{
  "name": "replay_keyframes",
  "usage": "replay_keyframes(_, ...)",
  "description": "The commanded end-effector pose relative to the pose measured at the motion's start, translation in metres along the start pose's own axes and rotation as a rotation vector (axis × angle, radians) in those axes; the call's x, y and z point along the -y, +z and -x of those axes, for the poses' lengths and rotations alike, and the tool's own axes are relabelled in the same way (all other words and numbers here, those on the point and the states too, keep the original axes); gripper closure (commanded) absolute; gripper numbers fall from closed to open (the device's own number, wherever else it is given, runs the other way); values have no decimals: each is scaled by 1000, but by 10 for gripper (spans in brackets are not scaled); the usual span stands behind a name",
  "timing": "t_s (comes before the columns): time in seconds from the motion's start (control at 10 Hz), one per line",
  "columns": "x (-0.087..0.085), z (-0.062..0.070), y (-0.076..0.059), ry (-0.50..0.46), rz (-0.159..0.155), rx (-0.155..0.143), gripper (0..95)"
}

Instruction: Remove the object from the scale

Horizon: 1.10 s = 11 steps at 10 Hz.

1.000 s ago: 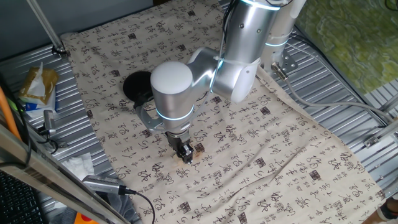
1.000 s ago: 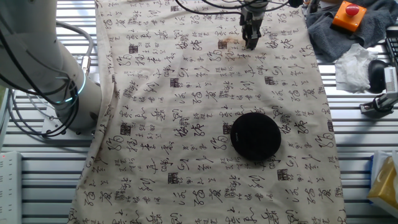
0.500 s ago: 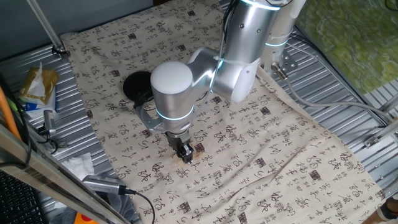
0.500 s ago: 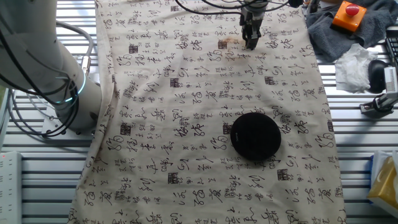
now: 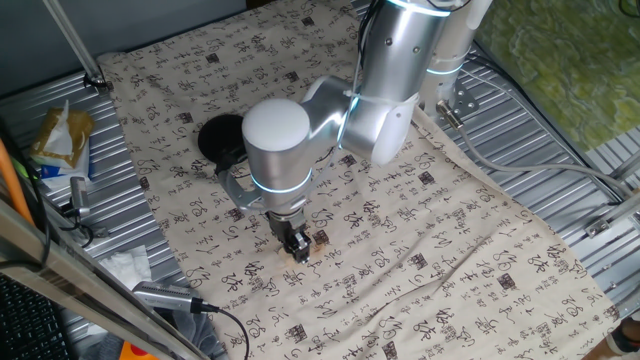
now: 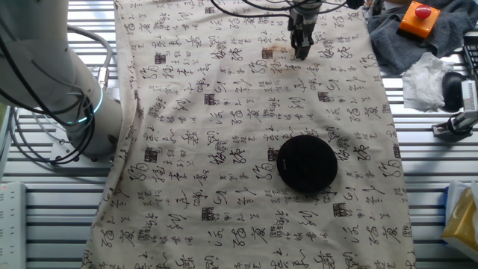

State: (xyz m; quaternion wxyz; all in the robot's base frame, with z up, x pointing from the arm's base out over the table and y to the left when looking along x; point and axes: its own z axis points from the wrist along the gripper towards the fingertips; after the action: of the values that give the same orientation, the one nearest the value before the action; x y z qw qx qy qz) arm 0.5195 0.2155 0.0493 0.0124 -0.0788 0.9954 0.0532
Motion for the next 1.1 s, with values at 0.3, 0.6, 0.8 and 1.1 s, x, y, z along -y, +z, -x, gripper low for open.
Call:
replay_keyframes(0.3,13,-5,-33,-5,3,-18,950)
replay_keyframes(0.6,23,-2,-34,-55,-35,-19,950)
replay_keyframes(0.8,35,1,-33,-88,-44,-22,950)
replay_keyframes(1.1,59,4,-33,-150,-52,-26,950)
